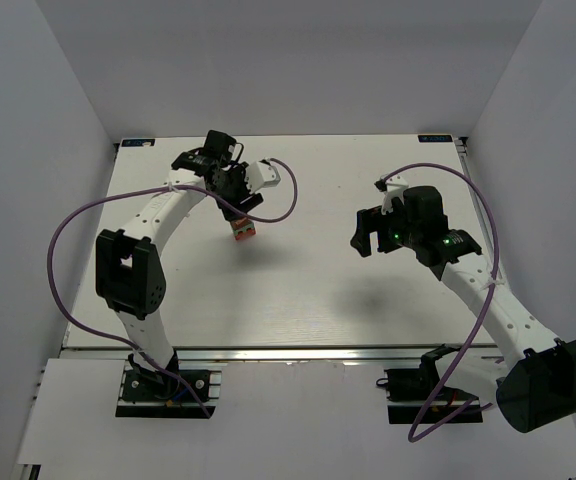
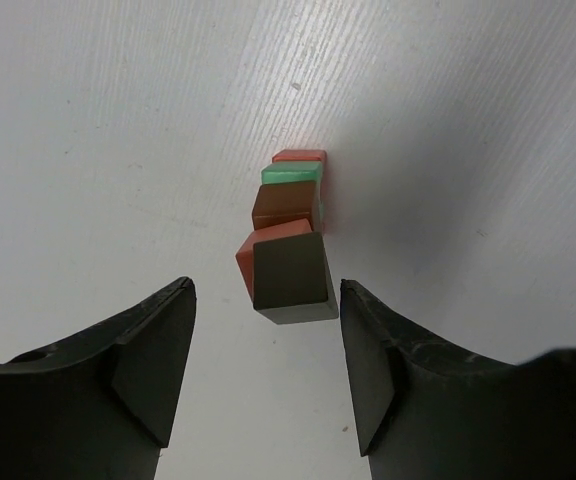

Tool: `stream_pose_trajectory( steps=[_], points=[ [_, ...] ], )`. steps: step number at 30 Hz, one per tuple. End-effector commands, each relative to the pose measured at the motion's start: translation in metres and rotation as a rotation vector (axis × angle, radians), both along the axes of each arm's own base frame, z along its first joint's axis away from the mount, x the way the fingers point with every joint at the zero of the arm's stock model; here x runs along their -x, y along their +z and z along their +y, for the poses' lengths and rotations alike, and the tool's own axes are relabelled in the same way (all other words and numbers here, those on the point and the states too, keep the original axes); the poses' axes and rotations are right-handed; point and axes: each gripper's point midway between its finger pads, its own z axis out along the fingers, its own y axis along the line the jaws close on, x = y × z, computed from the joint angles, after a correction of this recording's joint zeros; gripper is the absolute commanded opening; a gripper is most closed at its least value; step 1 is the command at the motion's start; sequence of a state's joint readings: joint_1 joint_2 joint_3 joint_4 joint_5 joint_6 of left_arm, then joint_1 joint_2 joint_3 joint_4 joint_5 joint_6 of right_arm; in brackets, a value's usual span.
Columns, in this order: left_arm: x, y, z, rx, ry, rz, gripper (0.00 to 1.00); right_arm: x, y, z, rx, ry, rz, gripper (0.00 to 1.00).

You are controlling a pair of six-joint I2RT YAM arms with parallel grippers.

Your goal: Build the wood block tower

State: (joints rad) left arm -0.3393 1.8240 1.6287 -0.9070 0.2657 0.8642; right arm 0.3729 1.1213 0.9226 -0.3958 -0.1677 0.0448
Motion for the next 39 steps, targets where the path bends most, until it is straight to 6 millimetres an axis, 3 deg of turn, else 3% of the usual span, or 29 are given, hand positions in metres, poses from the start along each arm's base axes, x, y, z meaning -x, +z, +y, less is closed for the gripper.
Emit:
stream_pose_trajectory(
  steps=[1, 11, 13, 14, 20, 21, 23, 24, 26, 27, 28, 29, 30, 31, 32, 33, 34, 35, 37, 39],
  points=[
    [-0.015, 0.031, -0.003, 0.049, 0.04, -0.081, 0.7, -0.008, 0.019, 0.004, -0.023, 0.011, -0.043, 0.89],
    [-0.015, 0.067, -0.016, 0.136, 0.021, -0.122, 0.86, -0.009, 0.025, 0.004, -0.025, 0.009, -0.062, 0.89],
    [-0.019, 0.087, -0.021, 0.183, 0.041, -0.155, 0.87, -0.01, 0.029, 0.002, -0.032, -0.011, -0.076, 0.89],
    [-0.024, 0.099, -0.02, 0.202, 0.074, -0.191, 0.98, -0.014, 0.033, 0.0, -0.035, -0.033, -0.096, 0.89],
    [-0.074, 0.185, -0.016, 0.494, 0.511, -0.374, 0.98, -0.029, 0.038, -0.024, -0.044, -0.256, -0.105, 0.89],
    [-0.085, 0.188, -0.001, 0.543, 0.717, -0.382, 0.98, -0.03, 0.038, -0.028, -0.046, -0.288, -0.1, 0.89],
    [-0.095, 0.207, 0.023, 0.619, 0.963, -0.431, 0.98, -0.032, 0.039, -0.038, -0.061, -0.369, -0.087, 0.89],
    [-0.097, 0.211, 0.052, 0.666, 1.217, -0.48, 0.98, -0.033, 0.04, -0.042, -0.068, -0.398, -0.086, 0.89],
    [-0.084, 0.193, 0.089, 0.632, 1.433, -0.429, 0.98, -0.033, 0.043, -0.052, -0.071, -0.454, -0.086, 0.89],
    [-0.08, 0.182, 0.095, 0.688, 1.515, -0.353, 0.98, -0.033, 0.049, -0.056, -0.071, -0.473, -0.099, 0.89],
    [-0.07, 0.175, 0.13, 0.688, 1.597, -0.317, 0.98, -0.033, 0.051, -0.059, -0.068, -0.487, -0.105, 0.89],
    [-0.065, 0.164, 0.147, 0.692, 1.646, -0.28, 0.98, -0.03, 0.05, -0.061, -0.064, -0.491, -0.099, 0.89],
    [-0.053, 0.135, 0.165, 0.668, 1.748, -0.224, 0.98, -0.029, 0.054, -0.06, -0.07, -0.488, -0.106, 0.89],
    [-0.038, 0.122, 0.203, 0.616, 1.864, -0.237, 0.98, -0.028, 0.055, -0.061, -0.076, -0.498, -0.109, 0.89],
    [-0.023, 0.122, 0.228, 0.612, 1.93, -0.258, 0.98, -0.029, 0.057, -0.066, -0.08, -0.531, -0.118, 0.89],
    [-0.007, 0.097, 0.241, 0.554, 1.978, -0.225, 0.98, -0.027, 0.06, -0.067, -0.103, -0.556, -0.122, 0.89],
    [0.0, 0.095, 0.261, 0.575, 2.024, -0.245, 0.98, -0.026, 0.059, -0.069, -0.114, -0.573, -0.12, 0.89],
    [0.01, 0.104, 0.266, 0.623, 2.028, -0.259, 0.98, -0.025, 0.064, -0.071, -0.129, -0.584, -0.138, 0.9],
    [0.024, 0.089, 0.28, 0.66, 2.069, -0.227, 0.98, -0.022, 0.061, -0.073, -0.134, -0.601, -0.14, 0.89],
    [0.031, 0.097, 0.284, 0.709, 2.061, -0.251, 0.98, -0.02, 0.064, -0.079, -0.129, -0.619, -0.161, 0.89]
  ],
)
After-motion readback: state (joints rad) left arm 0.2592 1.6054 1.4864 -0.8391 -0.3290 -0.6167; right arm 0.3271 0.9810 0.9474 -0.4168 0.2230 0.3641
